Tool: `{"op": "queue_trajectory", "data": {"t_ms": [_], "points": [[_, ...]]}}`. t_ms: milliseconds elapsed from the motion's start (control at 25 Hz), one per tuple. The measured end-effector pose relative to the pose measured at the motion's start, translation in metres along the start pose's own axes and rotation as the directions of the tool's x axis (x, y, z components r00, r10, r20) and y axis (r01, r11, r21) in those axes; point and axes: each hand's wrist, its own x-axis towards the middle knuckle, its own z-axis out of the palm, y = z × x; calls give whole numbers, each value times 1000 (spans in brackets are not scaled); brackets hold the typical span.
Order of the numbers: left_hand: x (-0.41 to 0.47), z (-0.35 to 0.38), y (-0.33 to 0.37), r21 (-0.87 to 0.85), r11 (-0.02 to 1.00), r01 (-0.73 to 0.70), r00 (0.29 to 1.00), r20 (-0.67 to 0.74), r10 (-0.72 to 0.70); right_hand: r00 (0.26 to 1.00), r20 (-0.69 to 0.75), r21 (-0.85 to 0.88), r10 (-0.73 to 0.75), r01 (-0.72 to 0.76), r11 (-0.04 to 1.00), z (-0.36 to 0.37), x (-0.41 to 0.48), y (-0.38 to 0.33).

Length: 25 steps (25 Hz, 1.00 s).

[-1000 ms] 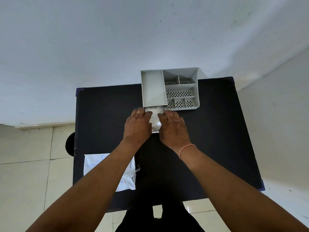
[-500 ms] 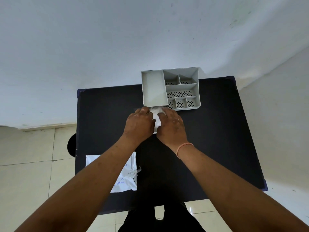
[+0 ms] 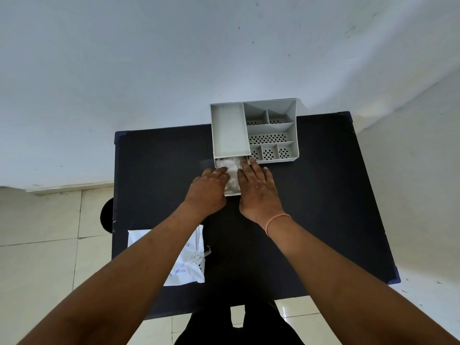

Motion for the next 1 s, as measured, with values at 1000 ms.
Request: {"op": "queue_trajectory", "data": {"t_ms": [1000], "points": [[23, -14, 7, 198, 979, 51, 983, -181, -15, 978, -155, 73, -142, 155, 985, -2, 2, 2]]}}
